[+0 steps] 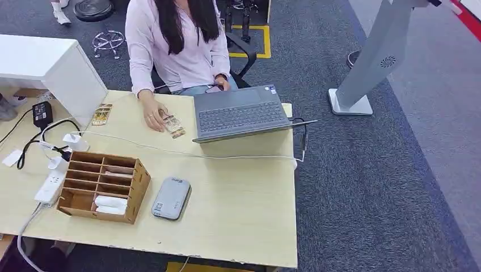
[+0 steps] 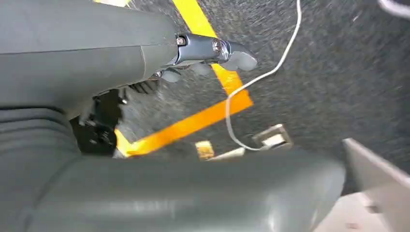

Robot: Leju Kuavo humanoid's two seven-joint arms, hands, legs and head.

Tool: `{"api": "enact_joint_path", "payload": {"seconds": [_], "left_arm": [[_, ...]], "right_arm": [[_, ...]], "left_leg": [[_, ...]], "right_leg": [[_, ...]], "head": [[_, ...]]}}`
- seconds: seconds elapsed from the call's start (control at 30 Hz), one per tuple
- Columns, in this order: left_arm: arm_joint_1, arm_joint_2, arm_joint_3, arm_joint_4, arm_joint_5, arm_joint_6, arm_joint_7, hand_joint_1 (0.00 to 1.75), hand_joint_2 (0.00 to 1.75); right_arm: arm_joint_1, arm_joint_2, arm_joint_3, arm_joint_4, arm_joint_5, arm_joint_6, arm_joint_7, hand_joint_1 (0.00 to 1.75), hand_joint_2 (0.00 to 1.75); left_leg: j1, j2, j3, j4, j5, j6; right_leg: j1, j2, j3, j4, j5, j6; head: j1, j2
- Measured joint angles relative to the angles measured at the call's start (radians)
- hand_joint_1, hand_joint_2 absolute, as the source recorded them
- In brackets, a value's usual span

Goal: Pass the card to the sensor for recognition and then transmit it.

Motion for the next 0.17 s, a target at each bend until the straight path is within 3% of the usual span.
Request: {"api": "enact_joint_path", "payload": {"seconds": [0.07,0.17], "left_arm": [[0.016,0.028,-0.125,0.032,-0.036,0.029,0.025,0.00,0.00],[0.026,0.046,-0.200,0.051,-0.056,0.045,0.039,0.00,0.00]], "right_arm": [[0.014,0.000,0.083,-0.015,-0.131,0.000,-0.006,0.00,0.00],[0.023,0.000,0.130,-0.024,-0.204,-0.002,-0.008,0.00,0.00]], "left_leg": [[0.000,0.000,0.000,0.000,0.000,0.000],[0.000,0.000,0.000,0.000,0.000,0.000]], "right_leg": [[0.000,0.000,0.000,0.000,0.000,0.000],[0.000,0.000,0.000,0.000,0.000,0.000]], "head": [[0.000,0.000],[0.000,0.000]]}}
